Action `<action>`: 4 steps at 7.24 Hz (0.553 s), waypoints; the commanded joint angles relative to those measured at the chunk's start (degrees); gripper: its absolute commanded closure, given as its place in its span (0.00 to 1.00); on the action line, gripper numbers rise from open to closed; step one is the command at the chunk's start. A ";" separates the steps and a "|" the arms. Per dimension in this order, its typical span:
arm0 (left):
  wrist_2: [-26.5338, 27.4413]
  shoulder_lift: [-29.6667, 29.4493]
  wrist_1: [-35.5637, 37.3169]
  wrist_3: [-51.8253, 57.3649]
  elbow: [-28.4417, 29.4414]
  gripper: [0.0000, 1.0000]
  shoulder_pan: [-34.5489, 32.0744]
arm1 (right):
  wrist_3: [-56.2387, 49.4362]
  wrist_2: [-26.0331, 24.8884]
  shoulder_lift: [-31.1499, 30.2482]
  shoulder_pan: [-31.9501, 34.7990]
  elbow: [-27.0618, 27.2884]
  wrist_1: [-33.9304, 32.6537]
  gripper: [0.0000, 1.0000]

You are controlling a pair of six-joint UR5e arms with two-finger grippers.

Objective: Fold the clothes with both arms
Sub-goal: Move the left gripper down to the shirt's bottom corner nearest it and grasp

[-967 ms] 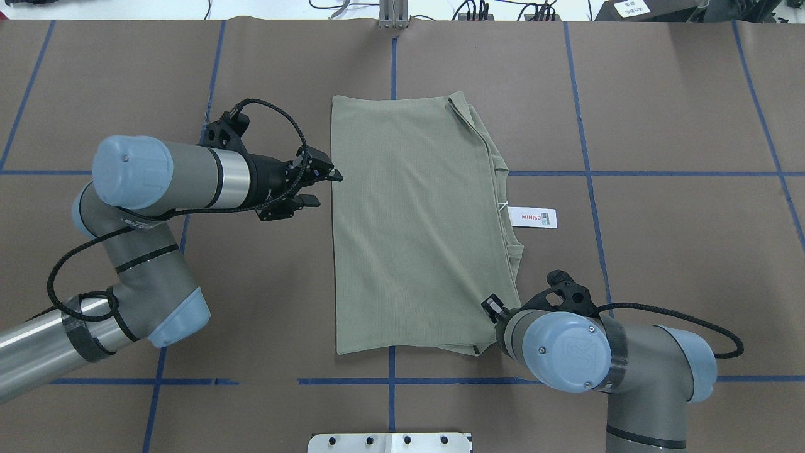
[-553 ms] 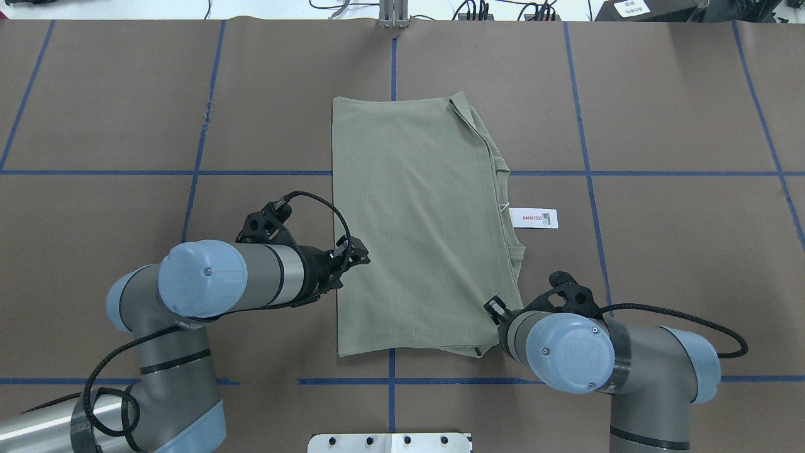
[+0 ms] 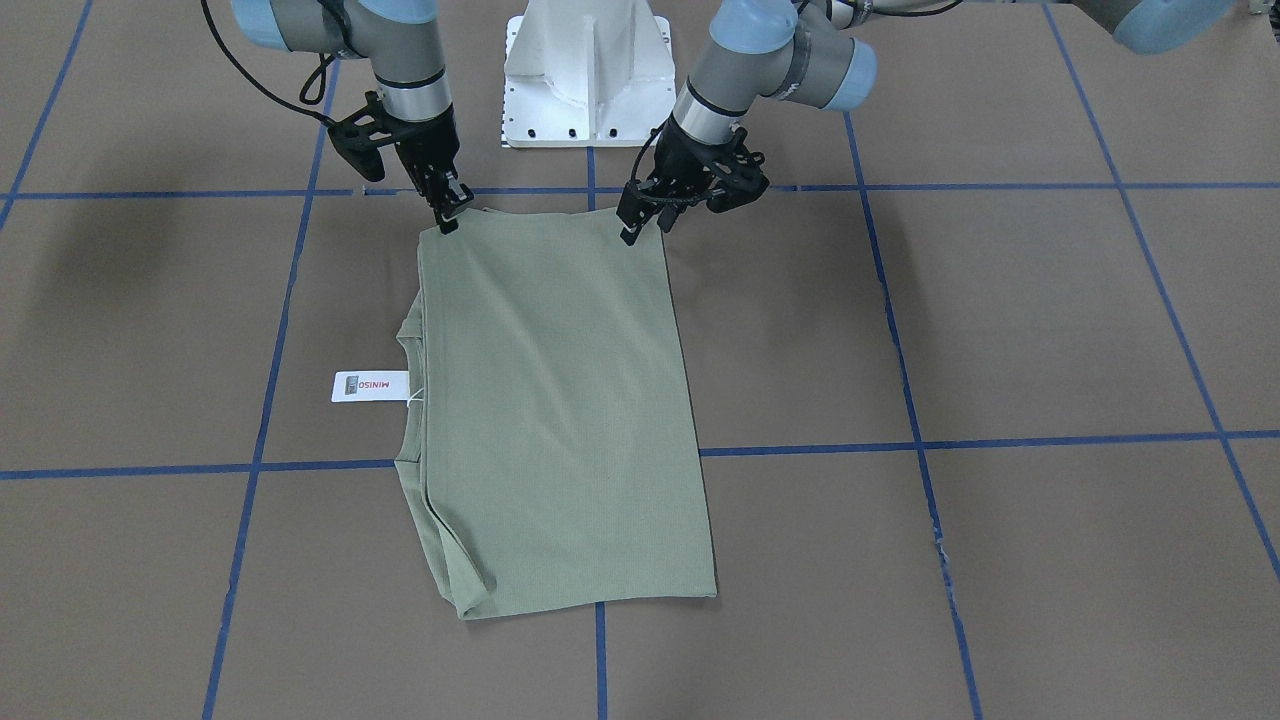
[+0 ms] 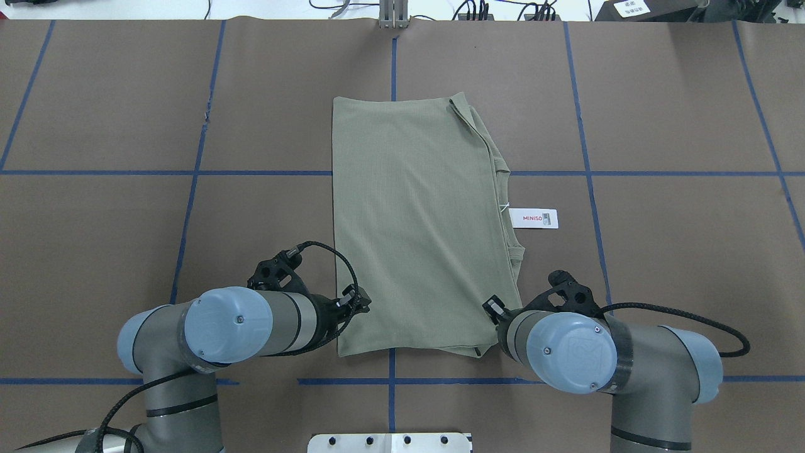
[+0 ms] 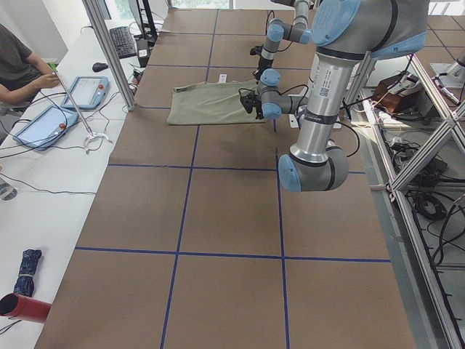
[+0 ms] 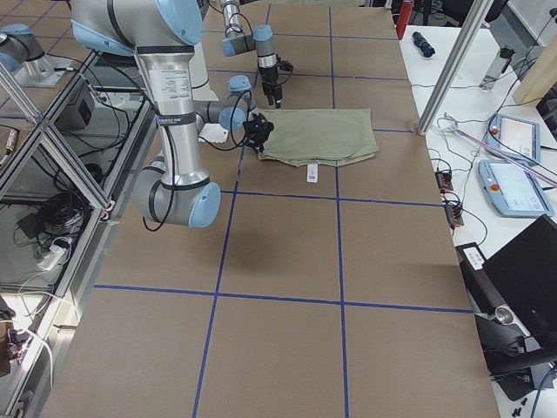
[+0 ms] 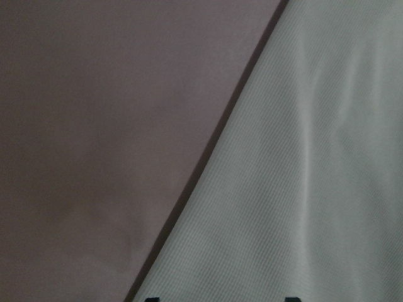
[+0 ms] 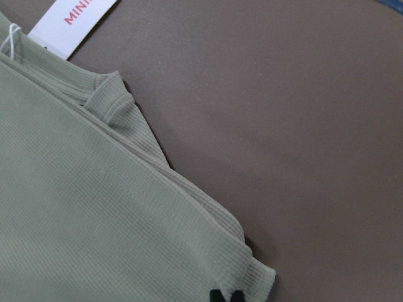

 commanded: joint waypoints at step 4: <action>-0.57 1.83 0.54 -0.70 -0.04 0.29 1.83 | -0.01 0.01 0.01 -0.07 0.02 -0.07 1.00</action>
